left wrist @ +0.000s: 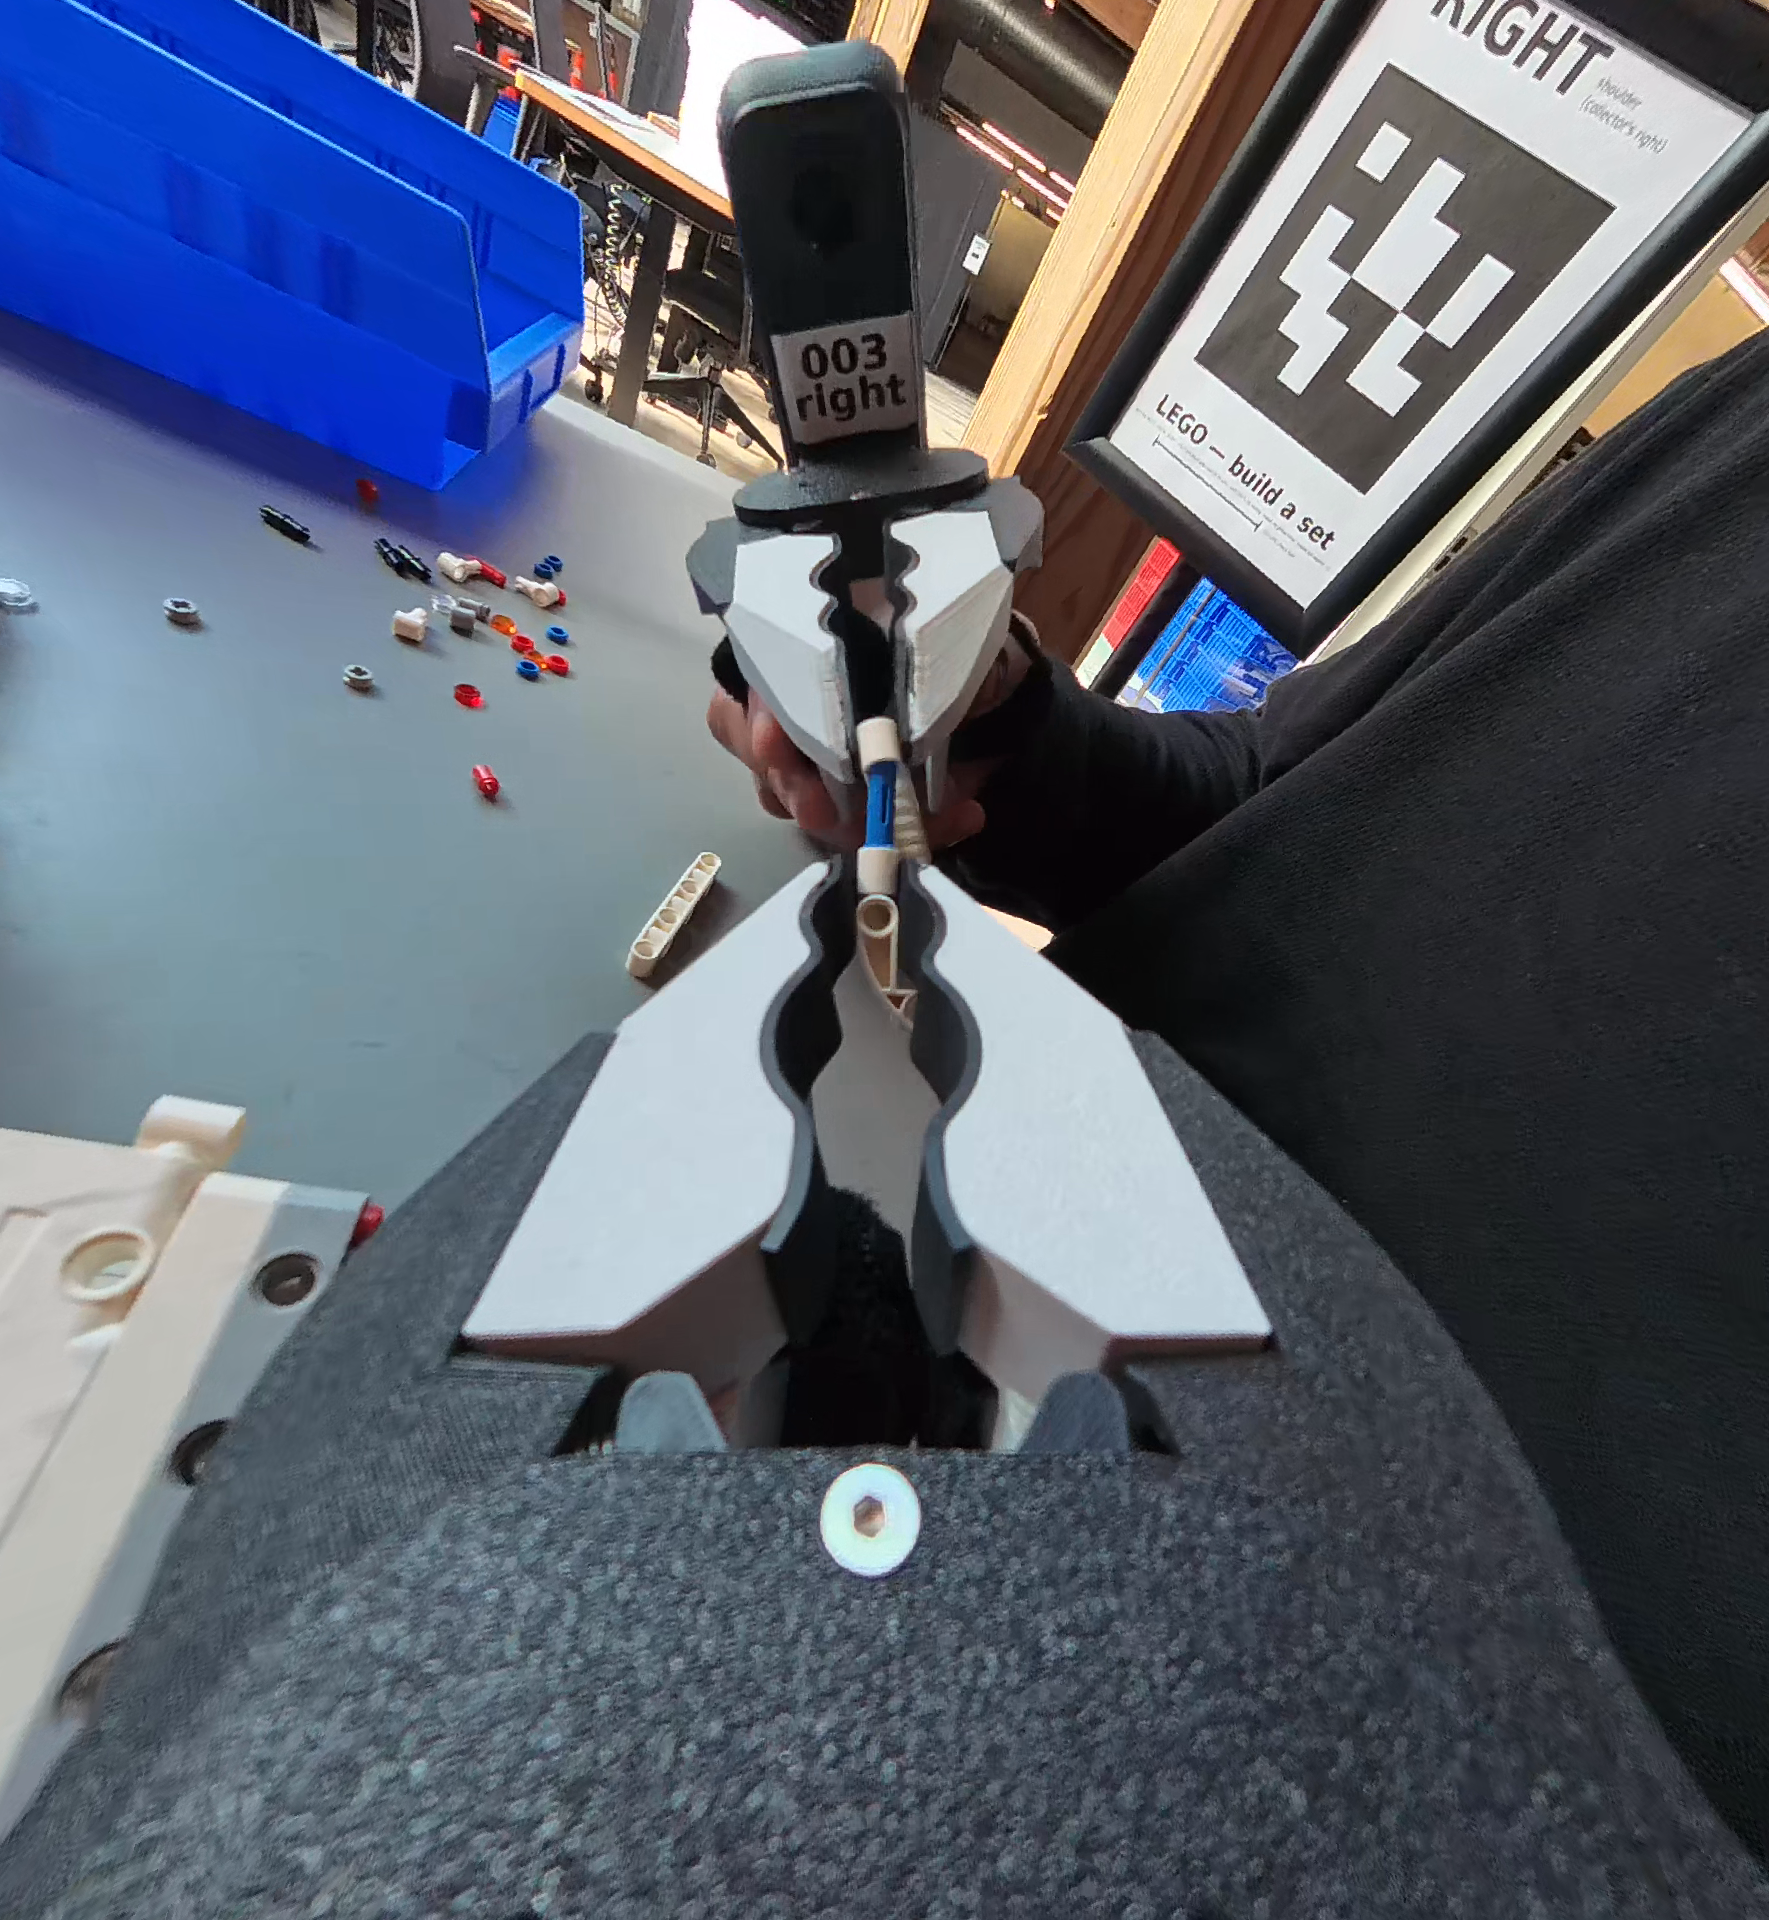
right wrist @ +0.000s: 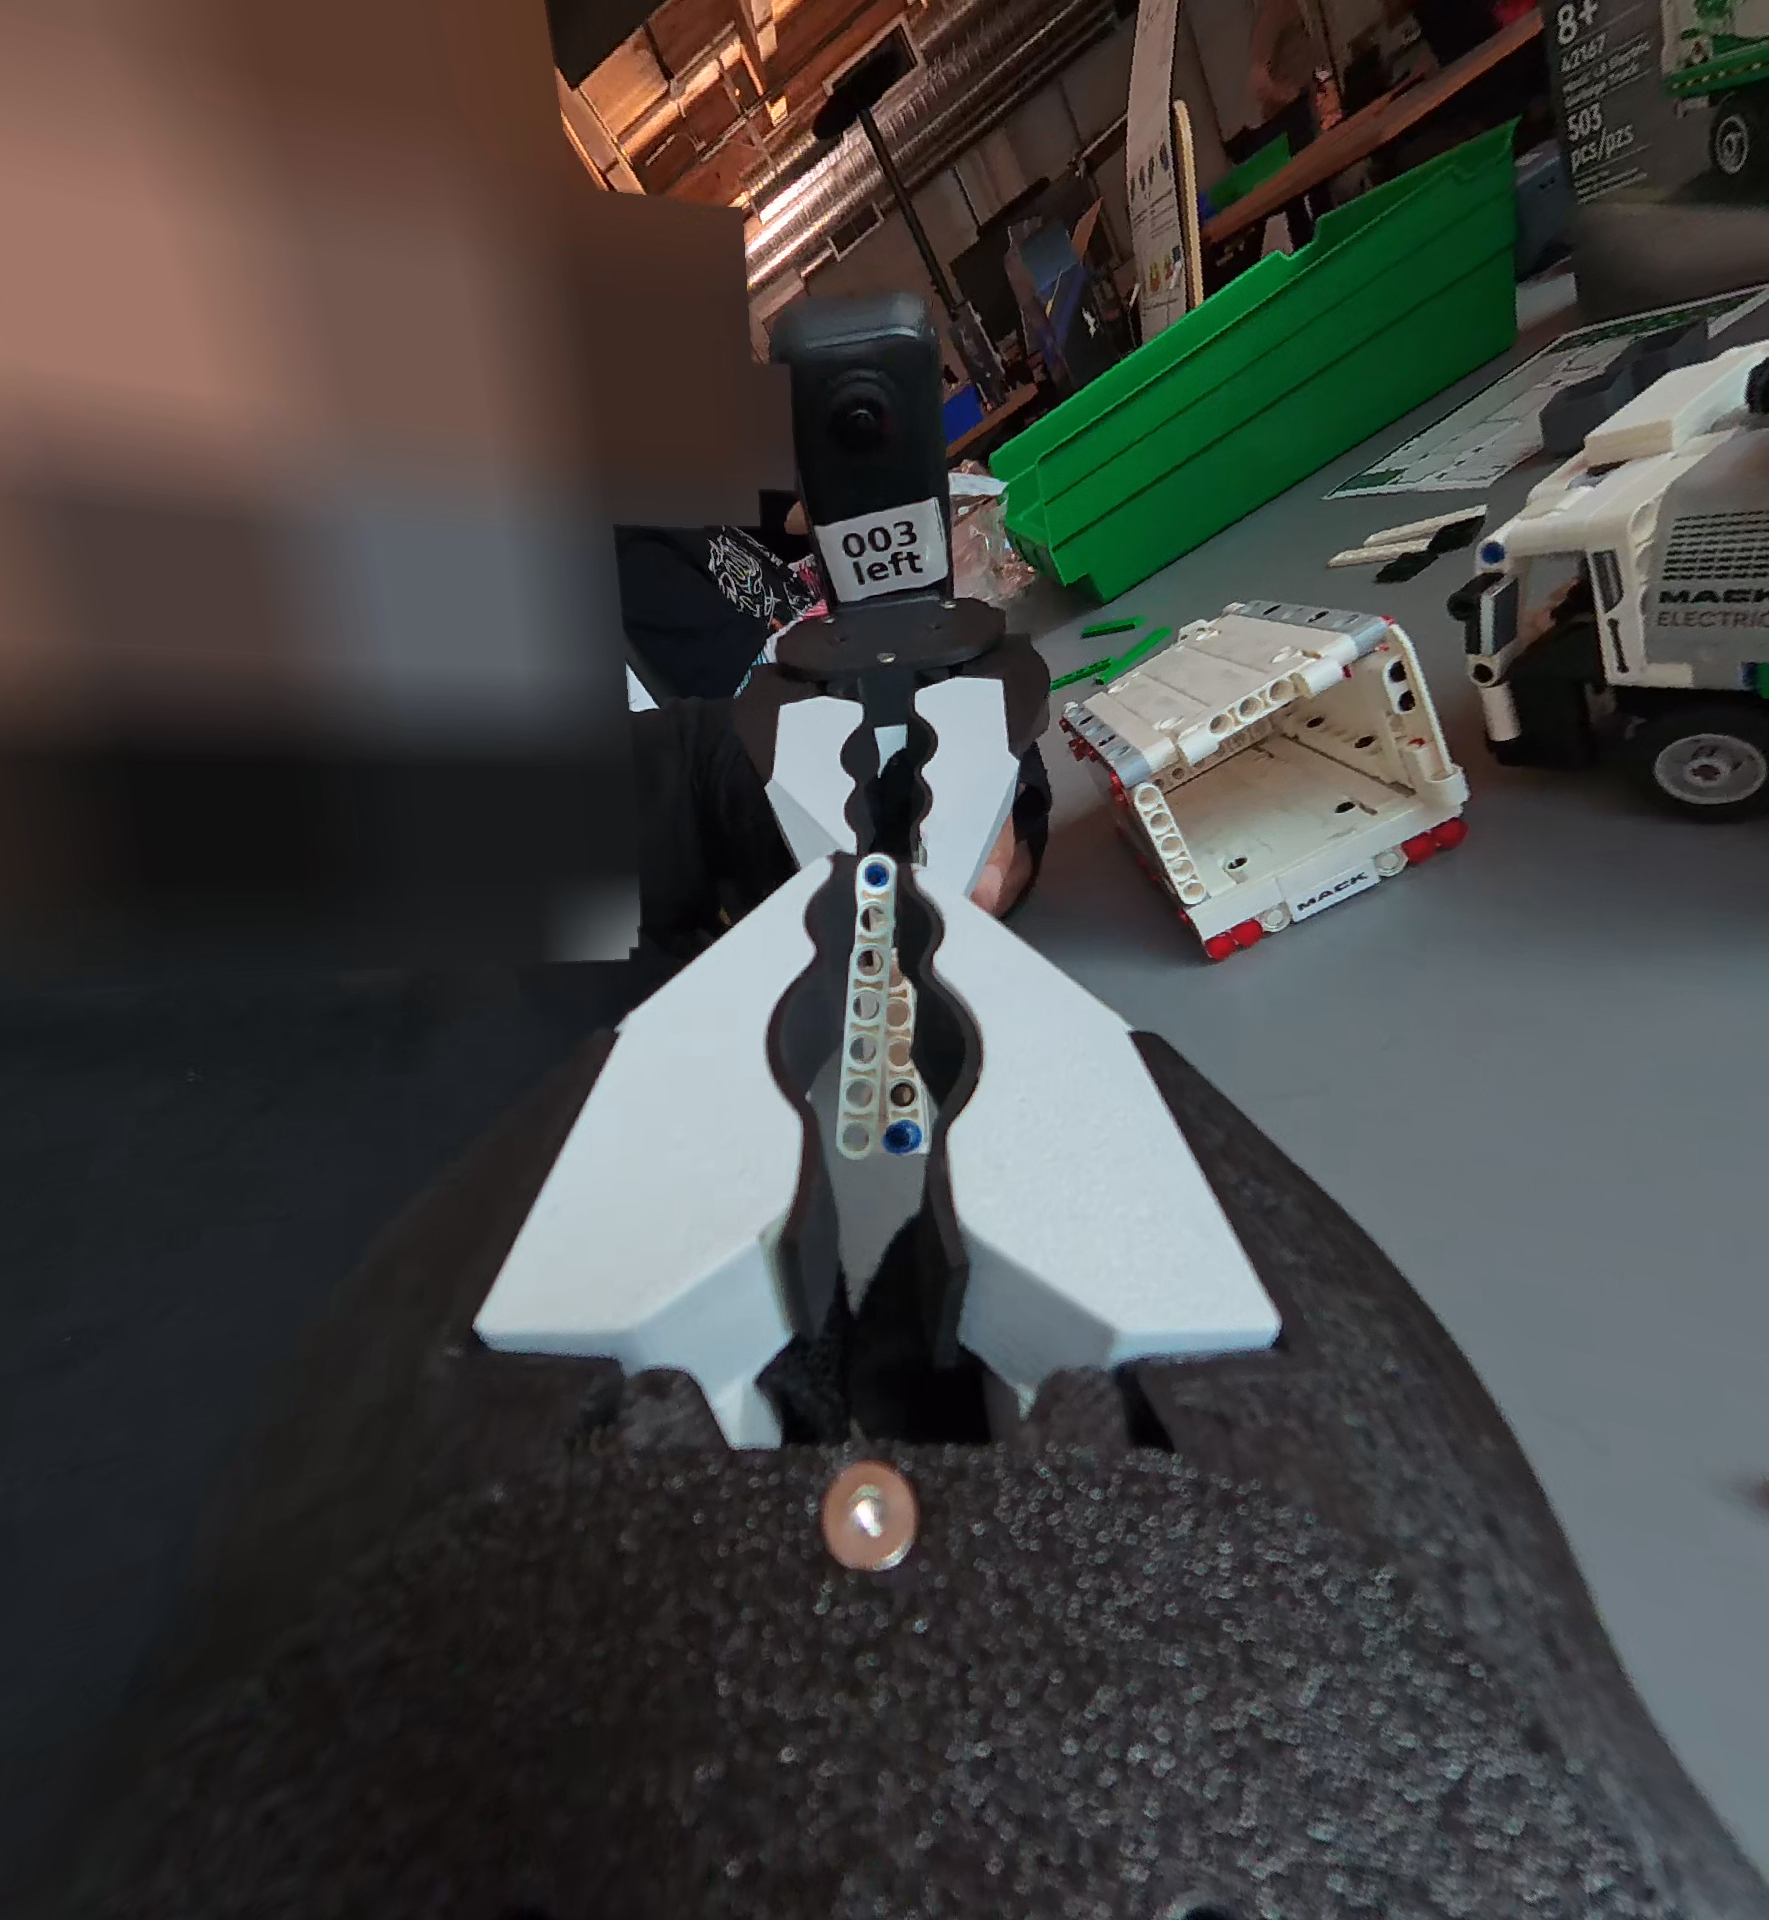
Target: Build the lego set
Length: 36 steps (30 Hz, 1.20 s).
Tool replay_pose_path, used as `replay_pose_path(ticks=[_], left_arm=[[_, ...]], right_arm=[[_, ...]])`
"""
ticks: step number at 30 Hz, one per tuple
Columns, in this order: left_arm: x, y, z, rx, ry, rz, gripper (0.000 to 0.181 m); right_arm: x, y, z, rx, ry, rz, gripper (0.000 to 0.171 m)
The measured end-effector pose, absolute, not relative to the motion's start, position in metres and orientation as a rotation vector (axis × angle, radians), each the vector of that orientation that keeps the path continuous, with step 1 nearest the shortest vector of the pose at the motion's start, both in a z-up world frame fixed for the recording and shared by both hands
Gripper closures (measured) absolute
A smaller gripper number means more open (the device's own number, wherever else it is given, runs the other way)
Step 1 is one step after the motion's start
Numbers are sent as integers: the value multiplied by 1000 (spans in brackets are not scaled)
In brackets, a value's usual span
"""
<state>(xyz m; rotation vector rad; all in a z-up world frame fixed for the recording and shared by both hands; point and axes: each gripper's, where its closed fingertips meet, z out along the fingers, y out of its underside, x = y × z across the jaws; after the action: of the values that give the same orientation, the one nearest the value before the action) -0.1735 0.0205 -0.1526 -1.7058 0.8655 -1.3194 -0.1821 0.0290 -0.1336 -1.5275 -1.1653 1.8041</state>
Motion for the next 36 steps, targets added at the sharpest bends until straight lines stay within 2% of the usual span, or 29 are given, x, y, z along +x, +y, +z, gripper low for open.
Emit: replay_pose_path(ticks=[5, 12, 20, 30, 36], left_arm=[[-173, 22, -155, -1721, 863, -1304, 177], [-167, 16, -165, -1752, 979, -1200, 177], [-161, 9, -172, -1761, 1055, -1156, 177], [-157, 3, -179, -1760, 1129, -1099, 177], [-156, 1, -181, -1752, 1155, -1068, 177]], right_arm=[[-182, 31, -136, -1547, -1183, 1754, 166], [-175, 25, -147, -1634, -1460, 1432, 166], [-177, 14, -152, -1790, -1525, 1454, 165], [-171, 8, -159, -1792, -1909, 994, 165], [-174, 7, -162, -1796, -1999, 939, 165]])
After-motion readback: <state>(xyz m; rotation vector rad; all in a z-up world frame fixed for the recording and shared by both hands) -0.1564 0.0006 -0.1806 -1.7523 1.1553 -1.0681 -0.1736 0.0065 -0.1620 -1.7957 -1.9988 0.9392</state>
